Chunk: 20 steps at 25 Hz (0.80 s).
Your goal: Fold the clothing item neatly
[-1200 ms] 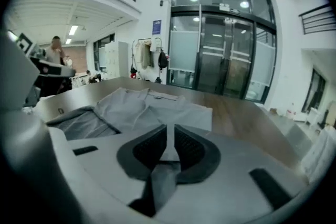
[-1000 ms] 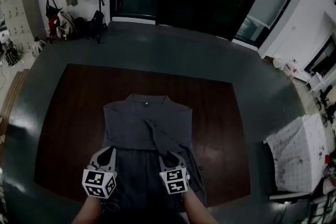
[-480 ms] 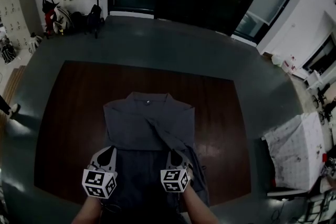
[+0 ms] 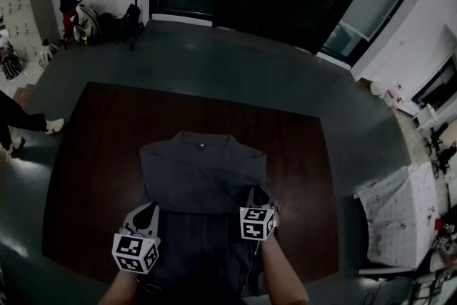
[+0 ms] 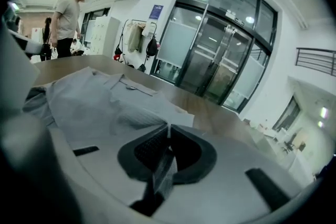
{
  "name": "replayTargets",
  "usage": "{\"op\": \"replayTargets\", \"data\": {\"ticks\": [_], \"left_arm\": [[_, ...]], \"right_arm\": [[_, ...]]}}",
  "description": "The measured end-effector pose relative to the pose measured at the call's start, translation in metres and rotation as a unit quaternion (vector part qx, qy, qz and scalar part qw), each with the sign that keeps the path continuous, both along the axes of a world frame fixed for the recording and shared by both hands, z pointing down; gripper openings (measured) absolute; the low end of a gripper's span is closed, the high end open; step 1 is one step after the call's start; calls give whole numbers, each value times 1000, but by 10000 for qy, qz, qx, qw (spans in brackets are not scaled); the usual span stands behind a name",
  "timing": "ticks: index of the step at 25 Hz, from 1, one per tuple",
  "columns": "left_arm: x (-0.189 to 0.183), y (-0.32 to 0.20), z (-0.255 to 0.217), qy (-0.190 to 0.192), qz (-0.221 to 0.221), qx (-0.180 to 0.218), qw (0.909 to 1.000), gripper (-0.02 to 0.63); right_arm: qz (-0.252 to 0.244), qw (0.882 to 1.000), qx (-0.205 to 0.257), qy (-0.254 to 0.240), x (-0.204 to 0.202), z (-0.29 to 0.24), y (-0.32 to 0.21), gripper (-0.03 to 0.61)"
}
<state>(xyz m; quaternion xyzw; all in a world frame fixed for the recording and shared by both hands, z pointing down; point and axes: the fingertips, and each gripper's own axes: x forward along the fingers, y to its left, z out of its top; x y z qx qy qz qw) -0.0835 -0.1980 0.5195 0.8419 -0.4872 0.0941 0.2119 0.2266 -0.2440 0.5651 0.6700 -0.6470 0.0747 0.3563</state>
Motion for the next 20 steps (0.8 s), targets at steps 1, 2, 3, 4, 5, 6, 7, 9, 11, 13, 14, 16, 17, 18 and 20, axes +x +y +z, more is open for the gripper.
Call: {"op": "replayTargets", "data": {"ticks": [1, 2, 3, 4, 5, 6, 7, 9, 11, 13, 14, 16, 17, 18, 20], "left_arm": [[0, -1, 1, -19, -5, -7, 10000, 9], [0, -2, 2, -43, -8, -12, 10000, 9], [1, -4, 3, -69, -9, -17, 10000, 9], [1, -5, 4, -89, -9, -22, 10000, 9], [1, -5, 5, -103, -11, -29, 9999, 9], [1, -6, 6, -114, -10, -36, 9999, 9], [2, -6, 6, -125, -9, -38, 9999, 9], [2, -5, 5, -157, -11, -21, 9999, 9], [2, -2, 0, -190, -32, 19, 9998, 9], [1, 4, -6, -220, -64, 68, 9997, 9], [0, 8, -9, -238, -83, 95, 9996, 9], [-2, 17, -13, -254, -121, 146, 9995, 9], [-1, 23, -15, -254, -140, 173, 9994, 9], [-1, 30, -18, -257, -159, 206, 9993, 9], [1, 45, -26, -273, -219, 304, 9989, 9]], "right_arm": [[33, 10000, -66, -33, 5, 3, -6, 6], [36, 9998, -178, -97, 9, 9, -11, 7], [21, 9993, -326, -189, 11, 16, -15, 8], [6, 9985, -474, -287, 12, 24, -18, 8], [3, 9976, -587, -363, 14, 31, -20, 19], [13, 9970, -663, -396, 15, 36, -20, 37], [47, 9967, -718, -384, 18, 39, -20, 45], [259, 9963, -770, -292, 31, 42, -16, 48], [637, 9950, -715, -298, 50, 40, -8, 48], [982, 9925, -553, -475, 68, 31, 2, 48], [1088, 9913, -444, -590, 75, 25, 8, 48], [1098, 9909, -192, -761, 80, 13, 20, 48], [1010, 9915, -33, -817, 79, 5, 27, 48], [899, 9920, 160, -875, 75, -6, 34, 48], [703, 9893, 734, -1045, 62, -35, 52, 31]]}}
